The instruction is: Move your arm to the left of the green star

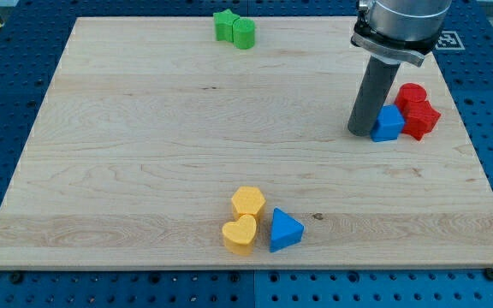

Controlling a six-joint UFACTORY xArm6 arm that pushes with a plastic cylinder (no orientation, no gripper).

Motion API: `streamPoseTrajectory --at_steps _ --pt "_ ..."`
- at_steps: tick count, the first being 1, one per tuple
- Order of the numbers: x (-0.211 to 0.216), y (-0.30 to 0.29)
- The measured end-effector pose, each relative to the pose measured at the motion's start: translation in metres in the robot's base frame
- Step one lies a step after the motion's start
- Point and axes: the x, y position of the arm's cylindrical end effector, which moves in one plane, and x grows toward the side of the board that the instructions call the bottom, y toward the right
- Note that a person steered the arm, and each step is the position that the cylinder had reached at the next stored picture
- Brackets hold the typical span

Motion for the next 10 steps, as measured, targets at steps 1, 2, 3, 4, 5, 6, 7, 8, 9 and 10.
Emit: streamPoseTrajectory --at_steps 1,2,3,4,5,6,7,8,9,10 --pt "-0.028 -0.027" --pt "-0.053 -0.086" --pt "-0.055 -0.134" --pt "-0.07 -0.19" --pt "-0.121 -0.256" --pt "-0.176 -0.286" --pt "-0.239 -0.289" --pt "-0.249 -0.282" --pt "-0.249 -0.259" --pt "-0.248 -0.248"
